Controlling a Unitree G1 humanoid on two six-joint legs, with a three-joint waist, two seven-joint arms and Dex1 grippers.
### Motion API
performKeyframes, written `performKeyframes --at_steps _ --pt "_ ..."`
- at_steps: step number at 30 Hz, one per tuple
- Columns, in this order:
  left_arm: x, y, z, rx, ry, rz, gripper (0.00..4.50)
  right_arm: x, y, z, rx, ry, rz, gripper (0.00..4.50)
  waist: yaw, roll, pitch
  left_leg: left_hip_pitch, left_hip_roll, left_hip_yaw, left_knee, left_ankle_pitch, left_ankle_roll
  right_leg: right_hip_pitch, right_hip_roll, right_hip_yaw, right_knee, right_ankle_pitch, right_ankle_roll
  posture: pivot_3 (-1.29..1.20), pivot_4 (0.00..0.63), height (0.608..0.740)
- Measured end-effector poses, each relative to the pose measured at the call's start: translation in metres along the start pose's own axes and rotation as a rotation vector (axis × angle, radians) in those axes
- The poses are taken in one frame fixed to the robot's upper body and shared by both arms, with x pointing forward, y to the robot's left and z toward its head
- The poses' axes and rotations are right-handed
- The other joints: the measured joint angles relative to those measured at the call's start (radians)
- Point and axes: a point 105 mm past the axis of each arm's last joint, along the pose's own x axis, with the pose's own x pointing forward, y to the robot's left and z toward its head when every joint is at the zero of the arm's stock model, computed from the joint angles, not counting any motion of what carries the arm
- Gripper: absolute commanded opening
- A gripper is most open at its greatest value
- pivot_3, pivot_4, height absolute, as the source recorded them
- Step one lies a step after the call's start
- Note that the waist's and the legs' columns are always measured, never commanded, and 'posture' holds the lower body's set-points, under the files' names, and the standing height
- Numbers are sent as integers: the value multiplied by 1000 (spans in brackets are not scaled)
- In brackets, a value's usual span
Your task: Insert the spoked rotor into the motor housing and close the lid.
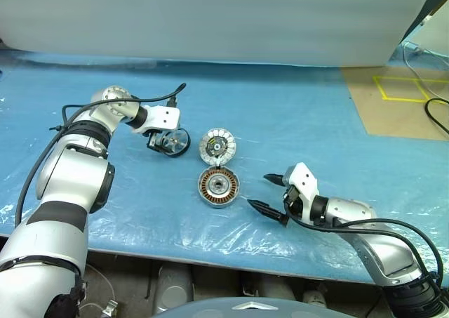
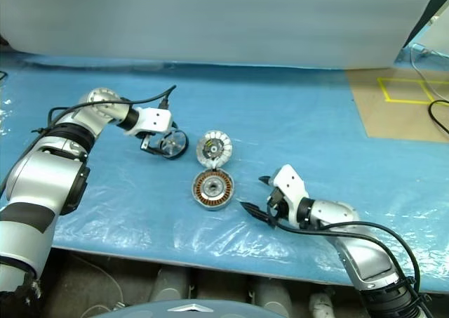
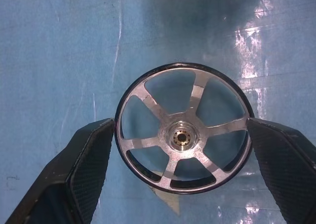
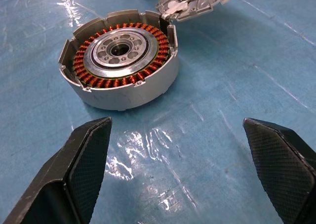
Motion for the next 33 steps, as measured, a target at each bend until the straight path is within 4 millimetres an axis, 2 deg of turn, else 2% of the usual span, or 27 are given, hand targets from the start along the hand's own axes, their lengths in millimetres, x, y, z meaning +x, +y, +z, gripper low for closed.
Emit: performKeyframes --at_steps 6,14,33 --pt "0 5 -2 -1 10 56 4500 0 0 -1 -1 2 4 4471 0 0 0 0 0 0 0 0 0 0 0 0 0 0 0 0 150 740" --pt "6 -6 -8 -11 21 8 4500 0 0 -1 2 8 6 4471 0 0 0 0 0 0 0 0 0 0 0 0 0 0 0 0 150 740" --pt "15 -11 -3 21 7 -27 4500 -1 1 -7 8 30 1 4471 0 0 0 0 0 0 0 0 0 0 0 0 0 0 0 0 150 740"
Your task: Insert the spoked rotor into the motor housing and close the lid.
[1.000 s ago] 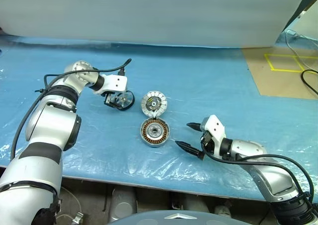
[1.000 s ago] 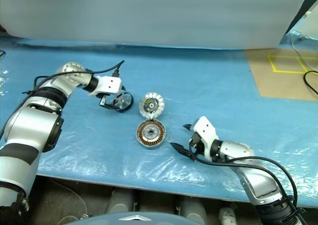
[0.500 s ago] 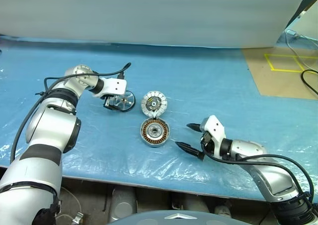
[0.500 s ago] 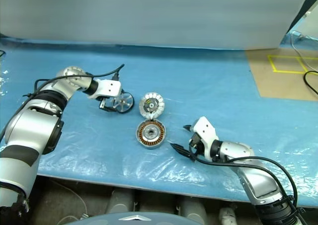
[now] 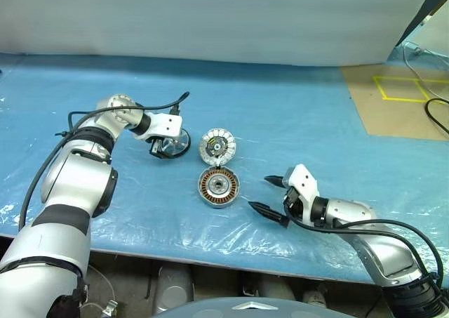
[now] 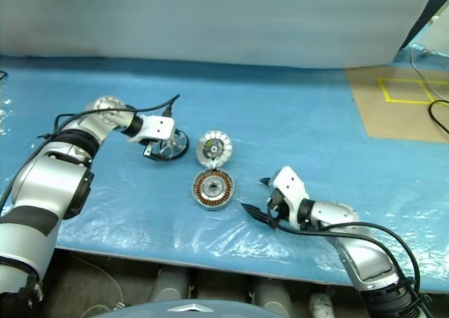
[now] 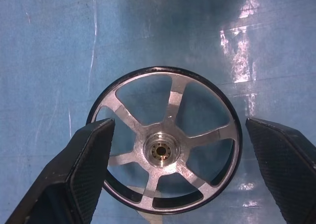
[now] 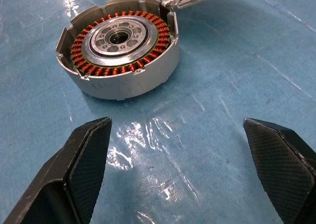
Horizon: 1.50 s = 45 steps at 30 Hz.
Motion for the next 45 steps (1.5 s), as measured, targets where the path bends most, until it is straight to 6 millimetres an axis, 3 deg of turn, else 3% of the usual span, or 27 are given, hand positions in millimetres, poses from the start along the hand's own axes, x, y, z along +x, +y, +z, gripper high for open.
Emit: performKeyframes --at_steps 15,29,38,41,44,45 --pt "2 -1 -4 -8 20 13 4500 -2 3 -9 18 21 -8 4471 0 0 0 0 0 0 0 0 0 0 0 0 -1 0 0 0 150 740" --pt "-25 5 -5 -127 -55 24 4500 -4 7 -10 15 29 -5 4471 0 0 0 0 0 0 -1 0 0 0 0 0 -2 0 0 0 150 740" --pt "-16 15 2 -122 -59 84 4500 -3 10 -5 6 31 2 4471 1 -1 0 0 0 0 -1 0 0 0 0 0 -2 0 0 0 150 740" --pt "-17 18 4 -123 -69 91 3926 -4 12 -7 16 40 -1 4500 1 -1 1 0 0 0 -2 0 0 0 0 0 -3 0 0 0 150 740" --pt "-20 25 8 -120 -69 119 2957 -4 13 -8 20 46 -8 4500 1 -1 1 0 0 0 -2 0 0 0 0 0 -3 0 0 0 150 740" --pt "-21 27 9 -122 -69 126 2957 -4 13 -7 19 45 -8 4500 1 -1 1 0 0 0 -2 0 0 0 0 0 -3 0 0 0 150 740"
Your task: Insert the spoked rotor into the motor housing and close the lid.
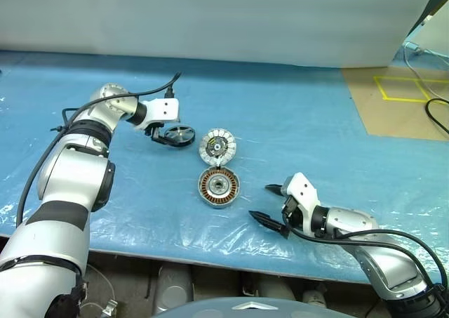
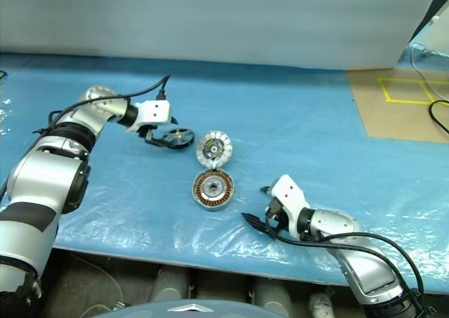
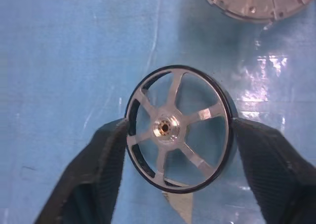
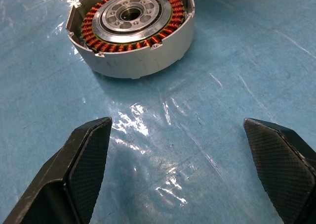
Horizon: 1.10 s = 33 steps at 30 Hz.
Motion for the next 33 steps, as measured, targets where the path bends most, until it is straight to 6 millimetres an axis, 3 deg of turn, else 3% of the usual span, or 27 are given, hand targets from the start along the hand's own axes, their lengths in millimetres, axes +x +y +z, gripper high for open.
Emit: performKeyframes --at_steps 21,33 --pt "11 1 -9 35 97 44 2957 -4 4 -9 8 9 2 4500 1 0 0 0 0 -1 0 0 0 1 0 -1 -1 0 1 0 150 740" --pt "21 -10 -12 49 104 -3 2957 -6 5 -14 16 27 -2 4500 0 0 0 0 0 -1 0 0 0 1 0 -1 -2 0 1 0 150 740"
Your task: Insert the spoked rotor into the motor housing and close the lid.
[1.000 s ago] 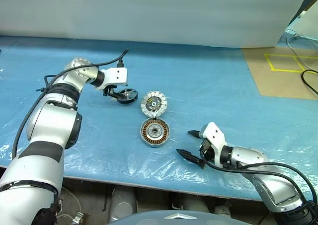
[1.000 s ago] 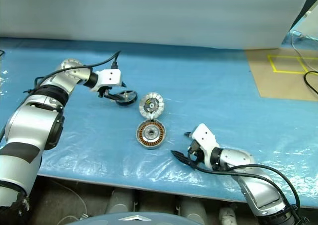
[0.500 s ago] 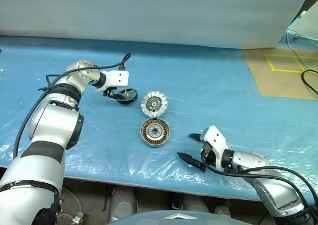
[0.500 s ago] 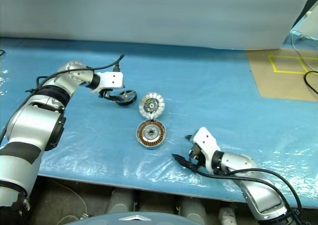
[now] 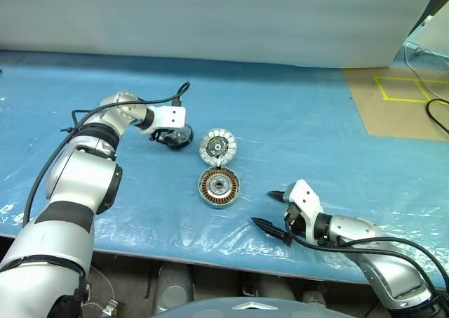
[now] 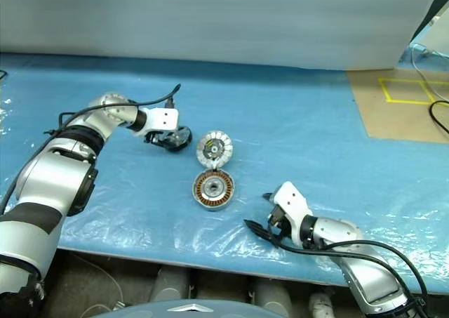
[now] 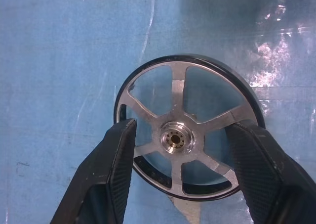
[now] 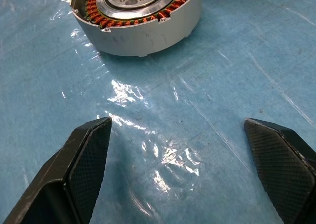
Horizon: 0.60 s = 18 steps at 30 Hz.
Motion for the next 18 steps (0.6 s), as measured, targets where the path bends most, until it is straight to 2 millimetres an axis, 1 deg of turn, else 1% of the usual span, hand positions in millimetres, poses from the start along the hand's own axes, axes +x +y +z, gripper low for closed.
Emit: performKeyframes --at_steps 4,12,15,16,18 --pt "3 -5 -3 -4 9 -18 2957 -1 0 0 0 6 -6 4500 0 0 0 0 0 0 0 0 0 0 0 0 0 0 0 0 150 740" --pt "4 -7 -5 2 21 -25 2957 -2 1 3 -6 6 -6 4500 0 0 0 0 0 0 0 0 0 0 0 0 0 0 0 0 150 740" --pt "4 -8 -5 2 21 -29 2402 -2 1 2 -4 11 -7 4500 0 0 0 0 0 0 0 0 0 1 0 0 0 0 0 0 150 740" --pt "4 -8 -5 3 21 -30 2113 -2 1 2 -3 12 -8 4500 0 0 0 0 0 0 0 0 0 1 0 0 0 0 0 0 150 740" --pt "3 -7 -6 5 23 -26 1974 -3 0 3 -2 15 -10 4500 1 1 0 3 0 0 -1 0 0 4 0 0 -1 0 0 0 150 740"
